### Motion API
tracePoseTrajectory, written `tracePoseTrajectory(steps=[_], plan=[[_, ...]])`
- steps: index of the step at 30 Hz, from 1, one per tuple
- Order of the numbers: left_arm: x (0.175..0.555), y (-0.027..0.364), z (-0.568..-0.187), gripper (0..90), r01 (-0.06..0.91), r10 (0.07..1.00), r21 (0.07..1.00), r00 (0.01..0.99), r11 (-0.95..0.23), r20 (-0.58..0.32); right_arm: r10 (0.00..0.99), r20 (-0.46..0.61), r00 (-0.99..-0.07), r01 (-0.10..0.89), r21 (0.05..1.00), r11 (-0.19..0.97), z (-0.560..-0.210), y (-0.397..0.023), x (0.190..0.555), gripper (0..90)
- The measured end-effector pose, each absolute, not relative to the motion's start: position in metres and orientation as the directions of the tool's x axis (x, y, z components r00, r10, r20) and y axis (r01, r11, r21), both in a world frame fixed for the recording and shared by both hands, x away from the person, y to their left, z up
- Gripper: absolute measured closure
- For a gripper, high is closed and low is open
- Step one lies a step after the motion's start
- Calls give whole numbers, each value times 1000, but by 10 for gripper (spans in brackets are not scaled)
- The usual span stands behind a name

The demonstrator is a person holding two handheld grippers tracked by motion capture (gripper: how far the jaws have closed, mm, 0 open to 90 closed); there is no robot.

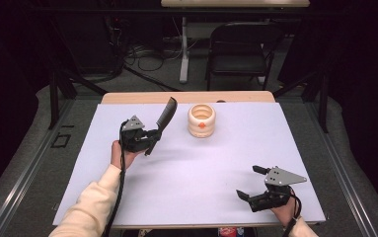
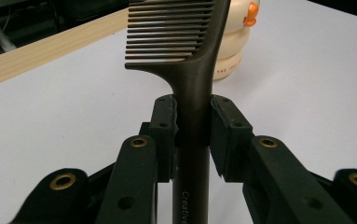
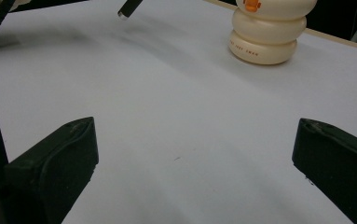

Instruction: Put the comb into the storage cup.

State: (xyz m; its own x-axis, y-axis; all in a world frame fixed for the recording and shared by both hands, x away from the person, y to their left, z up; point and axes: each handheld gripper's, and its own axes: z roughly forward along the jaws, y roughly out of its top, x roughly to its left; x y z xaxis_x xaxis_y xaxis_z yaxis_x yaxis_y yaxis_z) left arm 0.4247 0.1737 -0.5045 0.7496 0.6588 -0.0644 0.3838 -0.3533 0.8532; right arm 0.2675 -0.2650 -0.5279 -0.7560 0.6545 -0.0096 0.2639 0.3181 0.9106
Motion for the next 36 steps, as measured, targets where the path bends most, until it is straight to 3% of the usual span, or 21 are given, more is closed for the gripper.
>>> tracePoseTrajectory(steps=[36], plan=[[435,146,-496,723,324,658,902,751,-285,-62,657,-6,-754,270,909,317,-529,-265,269,0]])
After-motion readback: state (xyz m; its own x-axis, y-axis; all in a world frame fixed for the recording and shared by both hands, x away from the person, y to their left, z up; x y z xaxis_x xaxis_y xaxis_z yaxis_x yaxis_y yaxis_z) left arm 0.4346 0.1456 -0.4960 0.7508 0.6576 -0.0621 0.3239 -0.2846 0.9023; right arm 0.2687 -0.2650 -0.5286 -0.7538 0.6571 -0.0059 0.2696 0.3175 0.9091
